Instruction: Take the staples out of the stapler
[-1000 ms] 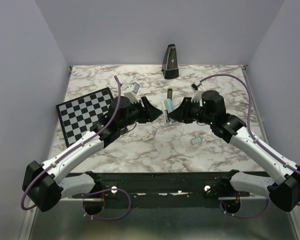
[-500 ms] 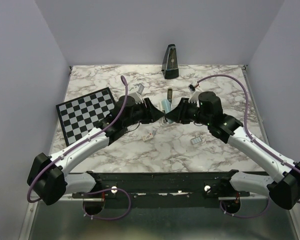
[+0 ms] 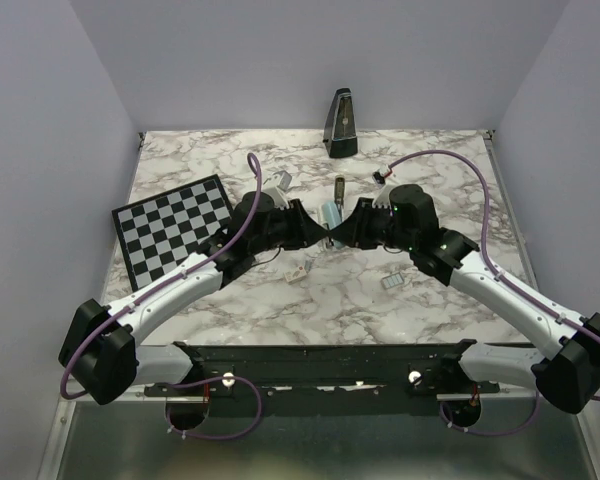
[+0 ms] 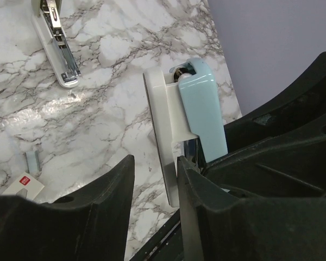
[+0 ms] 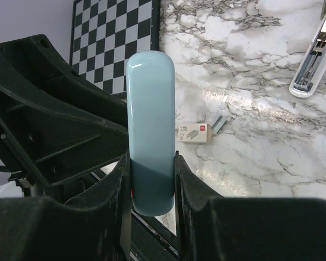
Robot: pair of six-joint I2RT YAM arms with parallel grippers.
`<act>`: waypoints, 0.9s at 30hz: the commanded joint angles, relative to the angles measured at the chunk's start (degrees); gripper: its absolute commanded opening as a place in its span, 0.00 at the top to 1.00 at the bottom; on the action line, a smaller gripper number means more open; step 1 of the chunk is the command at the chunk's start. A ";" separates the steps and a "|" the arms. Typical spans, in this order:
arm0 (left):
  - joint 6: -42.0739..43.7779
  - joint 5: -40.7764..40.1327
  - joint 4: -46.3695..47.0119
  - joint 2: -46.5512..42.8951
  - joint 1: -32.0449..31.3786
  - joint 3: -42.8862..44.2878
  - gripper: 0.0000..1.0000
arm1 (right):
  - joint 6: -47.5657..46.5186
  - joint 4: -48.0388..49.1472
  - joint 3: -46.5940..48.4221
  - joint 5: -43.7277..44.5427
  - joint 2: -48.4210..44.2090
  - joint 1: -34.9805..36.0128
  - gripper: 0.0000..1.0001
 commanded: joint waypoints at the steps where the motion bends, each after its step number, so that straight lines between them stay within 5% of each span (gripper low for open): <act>1: 0.75 2.12 -4.48 0.44 -0.28 -0.18 0.60 | -1.18 4.12 -0.05 2.31 0.15 0.54 0.99; 5: 1.37 4.04 -3.34 1.93 -0.20 -0.19 0.70 | -2.06 4.38 0.04 1.96 1.64 0.54 0.99; 9: -0.56 7.99 -2.29 3.69 -0.28 -0.10 0.61 | -2.42 4.99 -0.48 2.13 3.31 0.54 0.99; 12: -1.62 10.45 -0.79 4.65 -0.28 -0.10 0.63 | -2.59 5.43 -0.92 2.22 3.75 0.54 0.99; 15: -1.97 12.04 0.08 5.44 -0.28 0.08 0.93 | -2.68 5.61 -1.28 1.70 4.10 0.54 0.99; 17: -2.23 12.49 0.79 5.80 -0.20 0.08 1.00 | -2.94 5.61 -1.54 0.91 4.19 0.54 0.99; 20: -3.11 11.96 1.58 5.89 -0.20 0.25 1.00 | -4.17 5.87 -2.41 -0.67 4.28 0.63 0.86; 25: -5.92 10.30 3.16 5.80 -0.20 0.43 1.00 | -4.70 9.03 -6.11 -1.30 3.49 0.63 0.45; 27: -6.63 8.98 3.25 5.89 -0.20 0.52 1.00 | -4.61 9.39 -7.07 -0.51 3.40 0.98 0.39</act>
